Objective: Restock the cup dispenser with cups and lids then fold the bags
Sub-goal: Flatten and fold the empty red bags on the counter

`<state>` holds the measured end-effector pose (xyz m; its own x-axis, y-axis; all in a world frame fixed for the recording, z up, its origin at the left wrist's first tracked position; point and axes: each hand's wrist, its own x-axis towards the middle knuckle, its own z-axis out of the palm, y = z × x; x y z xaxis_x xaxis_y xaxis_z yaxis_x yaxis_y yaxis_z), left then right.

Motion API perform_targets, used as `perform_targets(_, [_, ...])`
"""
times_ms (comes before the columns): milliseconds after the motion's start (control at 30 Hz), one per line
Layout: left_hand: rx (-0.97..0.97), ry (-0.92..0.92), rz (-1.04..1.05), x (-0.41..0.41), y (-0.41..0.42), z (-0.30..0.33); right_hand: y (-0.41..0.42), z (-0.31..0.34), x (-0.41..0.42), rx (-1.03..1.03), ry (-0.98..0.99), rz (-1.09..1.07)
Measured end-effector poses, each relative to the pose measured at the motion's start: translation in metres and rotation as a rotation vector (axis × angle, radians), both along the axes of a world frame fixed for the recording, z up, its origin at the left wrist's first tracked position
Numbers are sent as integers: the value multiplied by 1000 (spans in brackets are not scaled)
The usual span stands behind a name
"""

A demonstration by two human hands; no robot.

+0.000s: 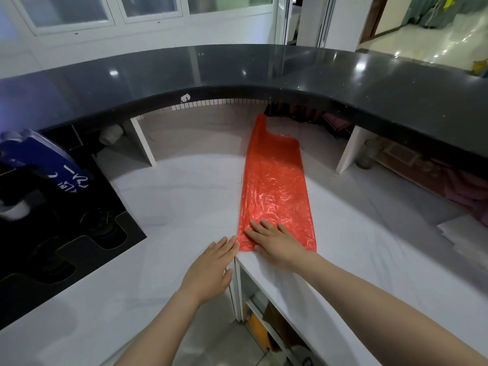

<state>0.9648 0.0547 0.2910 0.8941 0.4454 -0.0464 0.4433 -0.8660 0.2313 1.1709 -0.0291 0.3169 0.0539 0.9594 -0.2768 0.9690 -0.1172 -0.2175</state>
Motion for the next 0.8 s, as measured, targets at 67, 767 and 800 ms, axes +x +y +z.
perform_targets(67, [-7,0,-3,0,0,1,3,-1,0,0,15,-29])
perform_targets(767, [0,-13,-60,-5,2,-1,0,-8,-8,59,26,67])
perform_targets(800, [1,-13,-58,-5,2,-1,-1,-8,-8,63,25,58])
